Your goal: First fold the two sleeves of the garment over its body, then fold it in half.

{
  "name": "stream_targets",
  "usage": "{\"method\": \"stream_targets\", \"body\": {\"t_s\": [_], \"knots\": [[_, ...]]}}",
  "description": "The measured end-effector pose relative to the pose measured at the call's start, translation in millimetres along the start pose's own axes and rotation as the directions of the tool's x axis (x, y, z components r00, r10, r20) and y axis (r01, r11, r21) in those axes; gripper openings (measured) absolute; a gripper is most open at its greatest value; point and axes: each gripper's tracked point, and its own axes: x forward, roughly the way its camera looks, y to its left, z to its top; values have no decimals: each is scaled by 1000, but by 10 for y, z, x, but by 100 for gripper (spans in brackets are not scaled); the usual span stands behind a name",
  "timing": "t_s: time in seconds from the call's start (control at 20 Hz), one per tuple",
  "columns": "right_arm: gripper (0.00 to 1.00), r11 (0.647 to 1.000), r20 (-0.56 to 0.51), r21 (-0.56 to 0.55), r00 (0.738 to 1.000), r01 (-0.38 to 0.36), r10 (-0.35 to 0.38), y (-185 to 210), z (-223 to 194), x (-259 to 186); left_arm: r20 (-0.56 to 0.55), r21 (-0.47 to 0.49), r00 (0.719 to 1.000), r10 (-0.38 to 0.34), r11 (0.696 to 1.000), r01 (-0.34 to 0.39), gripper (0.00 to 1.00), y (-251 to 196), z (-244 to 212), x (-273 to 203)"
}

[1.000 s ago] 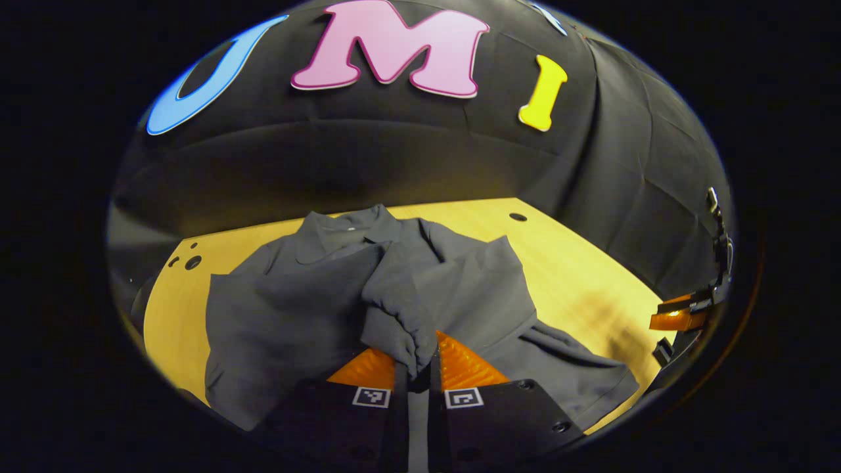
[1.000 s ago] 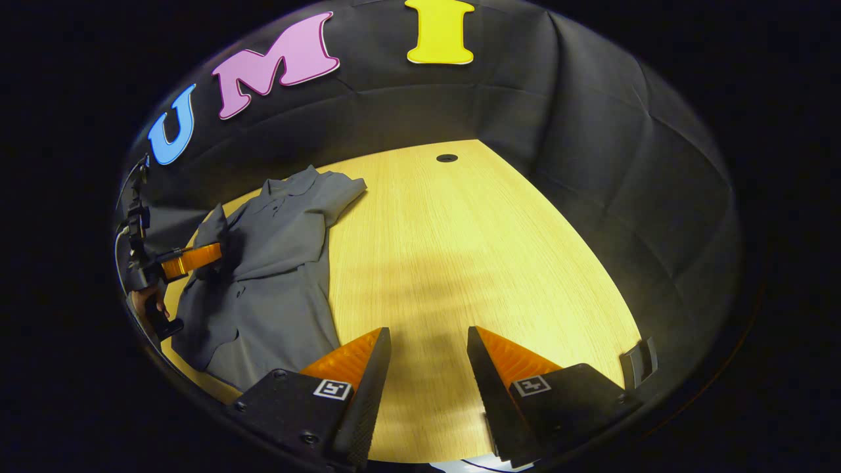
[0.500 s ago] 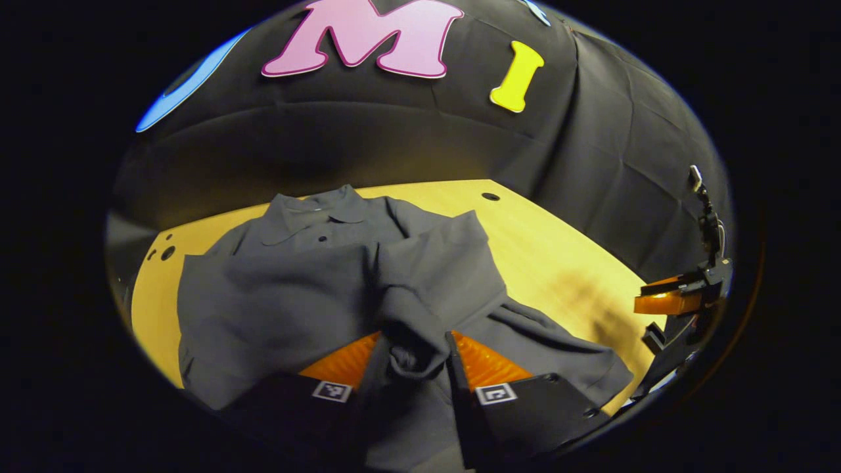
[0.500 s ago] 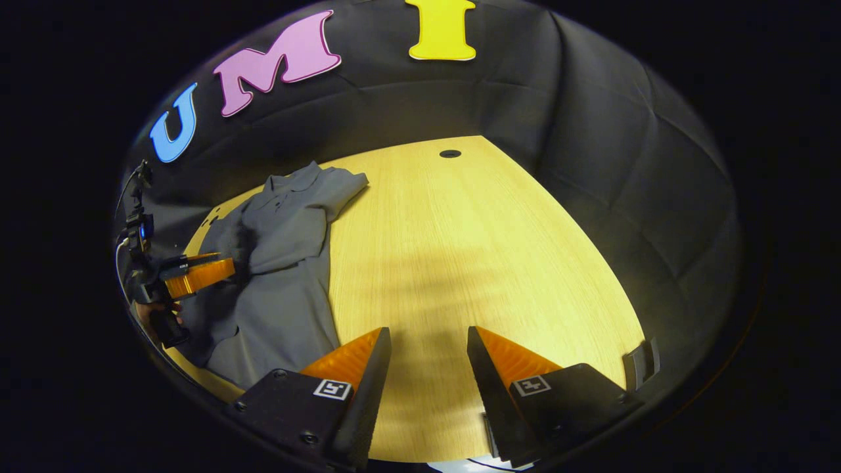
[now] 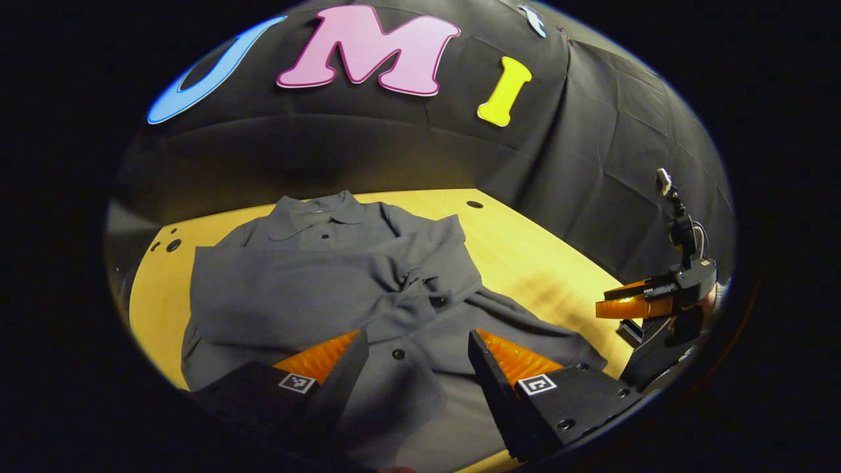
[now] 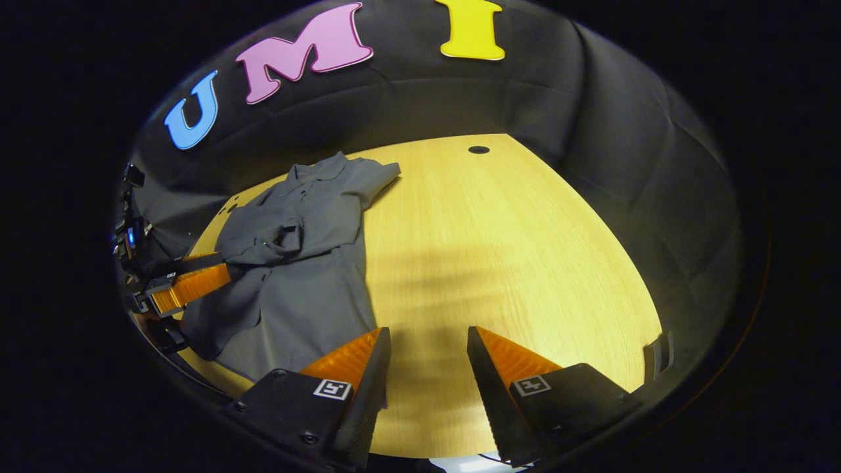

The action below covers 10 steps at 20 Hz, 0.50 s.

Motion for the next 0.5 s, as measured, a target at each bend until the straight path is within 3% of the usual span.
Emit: {"method": "stream_targets", "body": {"t_s": [0.15,0.2,0.25,0.5], "knots": [[74,1000,-3,-16,1000,-27,27,181,-56,-29,-9,-27,999,51,998,-52,96,264,-176,-281],[77,999,-7,-22,999,-33,33,242,-86,-35,-13,-35,997,74,997,-75,92,362,-240,-386],[78,999,-10,-27,999,-39,39,290,-116,-43,-20,-44,995,98,994,-98,96,471,-318,-481],[91,998,-28,-36,998,-58,57,489,-215,-24,-73,-90,972,225,969,-231,96,1028,-726,-976]]}}
